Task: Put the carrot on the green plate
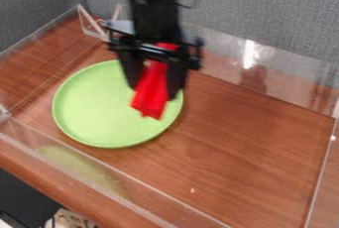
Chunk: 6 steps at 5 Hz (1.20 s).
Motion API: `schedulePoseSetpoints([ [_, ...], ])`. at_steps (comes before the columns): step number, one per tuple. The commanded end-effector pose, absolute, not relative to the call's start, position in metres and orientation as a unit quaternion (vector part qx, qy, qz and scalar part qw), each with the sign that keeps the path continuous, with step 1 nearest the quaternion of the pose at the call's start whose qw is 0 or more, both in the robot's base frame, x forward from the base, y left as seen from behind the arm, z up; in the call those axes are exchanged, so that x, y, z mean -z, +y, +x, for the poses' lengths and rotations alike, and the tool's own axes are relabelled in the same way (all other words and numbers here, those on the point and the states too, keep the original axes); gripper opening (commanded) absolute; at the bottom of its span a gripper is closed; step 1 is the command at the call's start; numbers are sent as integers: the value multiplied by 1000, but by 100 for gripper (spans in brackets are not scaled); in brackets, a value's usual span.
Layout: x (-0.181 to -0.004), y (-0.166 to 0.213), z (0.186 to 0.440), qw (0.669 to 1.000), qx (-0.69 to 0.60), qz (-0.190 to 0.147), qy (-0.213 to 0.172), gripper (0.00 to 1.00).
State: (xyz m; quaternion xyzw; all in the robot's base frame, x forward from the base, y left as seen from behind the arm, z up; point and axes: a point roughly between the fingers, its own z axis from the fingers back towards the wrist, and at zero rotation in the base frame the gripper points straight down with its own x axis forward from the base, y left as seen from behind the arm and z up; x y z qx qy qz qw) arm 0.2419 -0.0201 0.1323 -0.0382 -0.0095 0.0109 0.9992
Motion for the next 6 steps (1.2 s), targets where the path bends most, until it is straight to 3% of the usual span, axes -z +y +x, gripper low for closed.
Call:
schedulePoseSetpoints([
  [1,-129,-52,247,999,-12,-33,-24,0],
  [2,-106,-51,239,1000,-20,-23,-7,0],
  [4,-95,-23,240,1000,9,-10,-7,0],
  [6,-107,3,254,1000,23,-6,-11,0],
])
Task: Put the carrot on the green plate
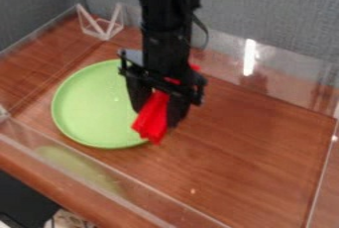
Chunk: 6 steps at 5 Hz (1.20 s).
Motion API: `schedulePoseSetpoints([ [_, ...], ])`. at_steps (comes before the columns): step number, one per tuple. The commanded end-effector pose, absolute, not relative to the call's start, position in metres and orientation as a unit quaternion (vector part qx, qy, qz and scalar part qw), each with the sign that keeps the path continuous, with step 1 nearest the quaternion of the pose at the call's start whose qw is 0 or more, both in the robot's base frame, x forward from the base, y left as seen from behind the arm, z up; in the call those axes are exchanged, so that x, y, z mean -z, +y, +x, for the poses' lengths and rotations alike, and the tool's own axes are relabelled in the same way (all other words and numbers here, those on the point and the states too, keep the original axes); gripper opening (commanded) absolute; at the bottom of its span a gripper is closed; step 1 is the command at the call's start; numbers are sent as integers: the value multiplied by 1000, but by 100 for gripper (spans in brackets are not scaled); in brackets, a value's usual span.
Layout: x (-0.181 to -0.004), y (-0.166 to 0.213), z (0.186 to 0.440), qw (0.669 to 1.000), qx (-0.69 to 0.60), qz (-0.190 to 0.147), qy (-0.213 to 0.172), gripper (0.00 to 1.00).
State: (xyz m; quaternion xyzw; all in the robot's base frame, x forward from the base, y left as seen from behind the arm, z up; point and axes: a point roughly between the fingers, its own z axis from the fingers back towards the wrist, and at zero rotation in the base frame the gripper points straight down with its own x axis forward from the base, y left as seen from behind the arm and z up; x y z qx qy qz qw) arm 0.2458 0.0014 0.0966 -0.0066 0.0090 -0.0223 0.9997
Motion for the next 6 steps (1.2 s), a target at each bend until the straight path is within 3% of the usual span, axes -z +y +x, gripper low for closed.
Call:
schedulePoseSetpoints([
  [1,-107,9,260,1000,28,-3,-9,0],
  [3,-128,-37,241,1000,4,-5,-23,0],
  [4,-111,-51,242,1000,-15,-3,-8,0],
  [6,-93,35,244,984,-179,-3,-12,0],
])
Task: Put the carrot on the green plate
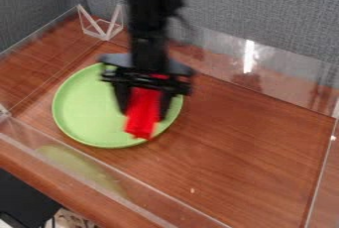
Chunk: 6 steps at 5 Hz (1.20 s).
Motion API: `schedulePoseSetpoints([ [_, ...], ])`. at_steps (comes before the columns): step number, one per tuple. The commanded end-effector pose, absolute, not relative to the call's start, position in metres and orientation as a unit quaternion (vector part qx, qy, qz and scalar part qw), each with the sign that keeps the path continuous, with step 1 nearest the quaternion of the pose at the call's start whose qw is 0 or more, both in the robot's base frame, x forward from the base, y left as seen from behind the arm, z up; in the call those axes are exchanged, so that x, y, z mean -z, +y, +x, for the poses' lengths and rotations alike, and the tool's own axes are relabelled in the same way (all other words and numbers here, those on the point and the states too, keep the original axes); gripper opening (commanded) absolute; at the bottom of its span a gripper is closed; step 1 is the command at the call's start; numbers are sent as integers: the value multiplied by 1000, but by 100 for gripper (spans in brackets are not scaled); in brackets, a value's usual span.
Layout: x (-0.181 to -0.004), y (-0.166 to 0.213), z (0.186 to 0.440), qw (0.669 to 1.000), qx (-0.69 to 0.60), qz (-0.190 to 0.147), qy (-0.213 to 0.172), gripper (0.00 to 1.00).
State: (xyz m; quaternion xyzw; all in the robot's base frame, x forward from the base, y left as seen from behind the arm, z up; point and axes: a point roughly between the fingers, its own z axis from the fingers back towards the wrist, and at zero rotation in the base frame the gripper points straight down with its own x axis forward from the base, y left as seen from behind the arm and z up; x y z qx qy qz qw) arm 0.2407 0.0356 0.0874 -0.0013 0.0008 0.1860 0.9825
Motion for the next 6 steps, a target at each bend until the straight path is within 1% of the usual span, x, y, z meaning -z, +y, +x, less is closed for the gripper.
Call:
schedulePoseSetpoints([
  [1,-86,40,248,977,-212,-7,-11,0],
  [2,-84,34,253,974,-227,-10,-12,0],
  [3,-84,33,262,979,-203,-16,-15,0],
  [5,-81,38,272,984,-174,-22,-17,0],
  [6,-84,44,282,986,-163,-22,-16,0],
])
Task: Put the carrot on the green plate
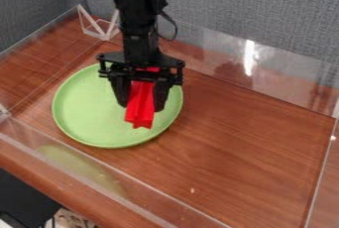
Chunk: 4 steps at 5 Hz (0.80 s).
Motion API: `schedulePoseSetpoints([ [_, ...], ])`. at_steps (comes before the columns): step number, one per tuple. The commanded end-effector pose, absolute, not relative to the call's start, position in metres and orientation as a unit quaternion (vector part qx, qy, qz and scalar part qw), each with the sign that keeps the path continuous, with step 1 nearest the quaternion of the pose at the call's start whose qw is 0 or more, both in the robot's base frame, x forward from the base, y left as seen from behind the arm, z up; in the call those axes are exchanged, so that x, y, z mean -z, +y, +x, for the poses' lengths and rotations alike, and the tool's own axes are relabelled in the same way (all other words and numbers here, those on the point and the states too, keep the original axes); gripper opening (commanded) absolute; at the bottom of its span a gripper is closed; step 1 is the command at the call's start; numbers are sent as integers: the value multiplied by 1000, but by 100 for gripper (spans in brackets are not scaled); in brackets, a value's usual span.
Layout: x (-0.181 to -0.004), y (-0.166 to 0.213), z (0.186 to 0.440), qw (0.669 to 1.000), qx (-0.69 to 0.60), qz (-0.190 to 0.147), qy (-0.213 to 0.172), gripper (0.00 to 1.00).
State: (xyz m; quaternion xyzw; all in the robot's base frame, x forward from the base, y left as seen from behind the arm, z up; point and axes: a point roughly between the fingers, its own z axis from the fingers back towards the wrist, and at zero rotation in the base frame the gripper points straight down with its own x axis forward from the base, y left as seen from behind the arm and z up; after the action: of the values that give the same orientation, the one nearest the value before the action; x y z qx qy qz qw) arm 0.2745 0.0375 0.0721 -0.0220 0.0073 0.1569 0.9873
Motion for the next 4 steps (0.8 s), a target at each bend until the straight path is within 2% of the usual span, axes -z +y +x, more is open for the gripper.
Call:
schedulePoseSetpoints([
  [1,-84,50,291,987,-158,-20,-9,0],
  [4,-62,69,286,995,-97,-18,7,0],
])
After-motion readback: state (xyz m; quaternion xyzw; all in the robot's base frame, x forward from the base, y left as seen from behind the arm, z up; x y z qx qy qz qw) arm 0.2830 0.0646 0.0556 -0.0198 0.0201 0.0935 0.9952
